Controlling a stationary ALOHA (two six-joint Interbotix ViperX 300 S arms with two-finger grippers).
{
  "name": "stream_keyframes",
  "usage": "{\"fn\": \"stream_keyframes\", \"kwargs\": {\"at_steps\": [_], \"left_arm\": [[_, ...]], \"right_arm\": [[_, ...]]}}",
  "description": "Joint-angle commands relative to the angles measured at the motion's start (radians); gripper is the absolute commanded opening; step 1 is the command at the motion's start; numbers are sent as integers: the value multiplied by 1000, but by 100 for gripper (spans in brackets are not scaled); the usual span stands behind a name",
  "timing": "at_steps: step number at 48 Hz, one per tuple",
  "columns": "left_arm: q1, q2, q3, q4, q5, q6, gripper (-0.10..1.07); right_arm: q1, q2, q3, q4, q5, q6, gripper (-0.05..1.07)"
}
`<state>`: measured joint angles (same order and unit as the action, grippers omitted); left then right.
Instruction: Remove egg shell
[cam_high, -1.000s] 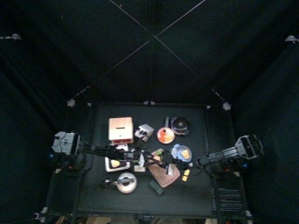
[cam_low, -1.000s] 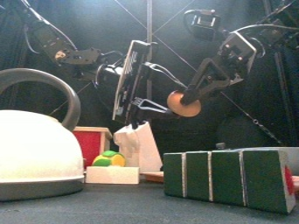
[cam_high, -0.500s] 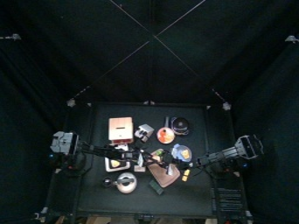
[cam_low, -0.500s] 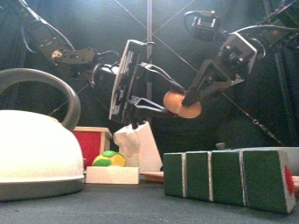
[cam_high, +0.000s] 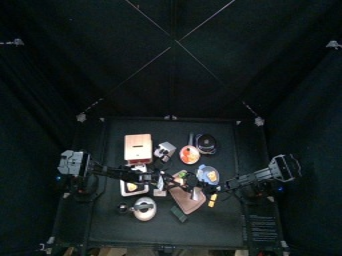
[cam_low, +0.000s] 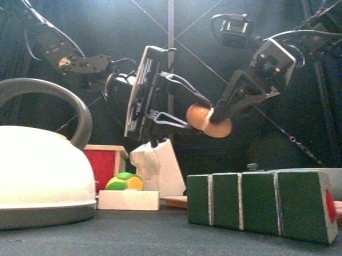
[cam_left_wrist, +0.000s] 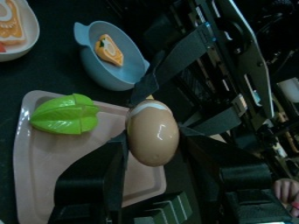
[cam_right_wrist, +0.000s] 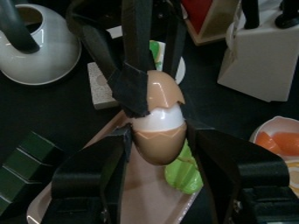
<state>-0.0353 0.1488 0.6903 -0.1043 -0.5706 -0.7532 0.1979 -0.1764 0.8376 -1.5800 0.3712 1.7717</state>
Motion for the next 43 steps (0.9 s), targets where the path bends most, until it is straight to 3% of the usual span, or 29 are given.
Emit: {"fn": "stream_keyframes", "kwargs": {"at_steps": [1, 20, 43], "left_arm": [[2, -37, -2, 3, -9, 2, 57], [2, -80, 61, 38, -9, 3, 57], [9, -71, 64, 38, -9, 3, 57]], "right_arm": [[-2, -17, -3, 6, 3, 0, 81], [9, -46, 34, 57, 3, 0, 81], [15, -64, 49, 75, 3, 0, 81]]}}
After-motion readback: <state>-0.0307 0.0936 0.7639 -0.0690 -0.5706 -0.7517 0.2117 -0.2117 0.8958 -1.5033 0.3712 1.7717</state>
